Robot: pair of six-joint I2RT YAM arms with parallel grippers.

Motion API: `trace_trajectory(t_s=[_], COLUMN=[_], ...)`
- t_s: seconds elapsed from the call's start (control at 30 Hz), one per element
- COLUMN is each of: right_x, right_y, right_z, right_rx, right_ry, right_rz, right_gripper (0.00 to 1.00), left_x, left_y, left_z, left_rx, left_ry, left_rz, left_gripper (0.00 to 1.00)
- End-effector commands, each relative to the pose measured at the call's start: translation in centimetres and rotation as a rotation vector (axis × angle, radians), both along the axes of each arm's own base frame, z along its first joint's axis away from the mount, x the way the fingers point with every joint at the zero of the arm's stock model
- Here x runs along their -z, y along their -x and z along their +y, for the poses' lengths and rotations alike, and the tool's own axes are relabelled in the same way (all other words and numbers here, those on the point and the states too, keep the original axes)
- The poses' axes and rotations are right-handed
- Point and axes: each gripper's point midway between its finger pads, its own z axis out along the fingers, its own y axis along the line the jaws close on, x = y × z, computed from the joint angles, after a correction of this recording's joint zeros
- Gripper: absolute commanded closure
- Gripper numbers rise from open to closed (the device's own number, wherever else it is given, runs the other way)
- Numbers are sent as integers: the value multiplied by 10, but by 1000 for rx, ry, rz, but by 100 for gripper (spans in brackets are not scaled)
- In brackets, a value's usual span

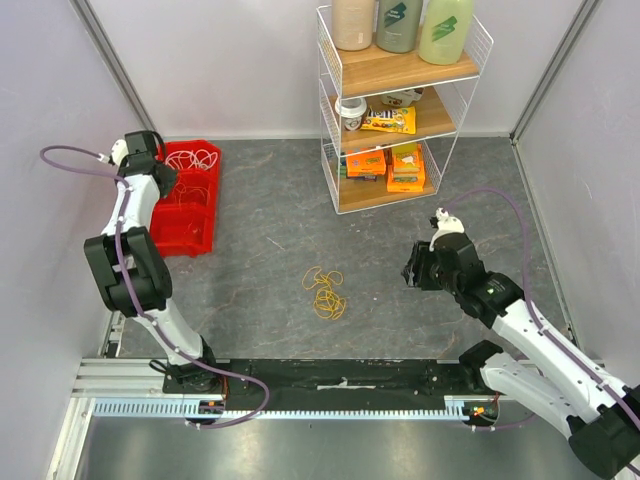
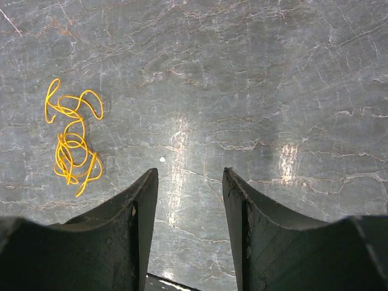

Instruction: Untangle the cables

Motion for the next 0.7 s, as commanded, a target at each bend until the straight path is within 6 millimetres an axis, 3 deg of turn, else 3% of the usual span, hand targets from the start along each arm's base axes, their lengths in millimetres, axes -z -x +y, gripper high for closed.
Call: trace_trajectory(t_s=[0.0, 0.17, 0.43, 0.67], right_x=[-10, -9, -6, -7], right_y=[-10, -11, -14, -14], right_z=[5, 5, 12, 12], right_rx=[-11, -8, -26, -32], right_ry=[-7, -6, -17, -20], right_rz=[-45, -47, -37, -40], right_gripper=[46, 46, 46, 46], left_x=[-8, -28, -104, -124], left_y=[-13, -19, -27, -52], left_z=[15, 8, 1, -5], left_rx=[-122, -91, -28, 70], left_ry=[70, 111, 93, 73], left_rz=[-60, -129, -367, -538], left_gripper=[98, 98, 98, 98])
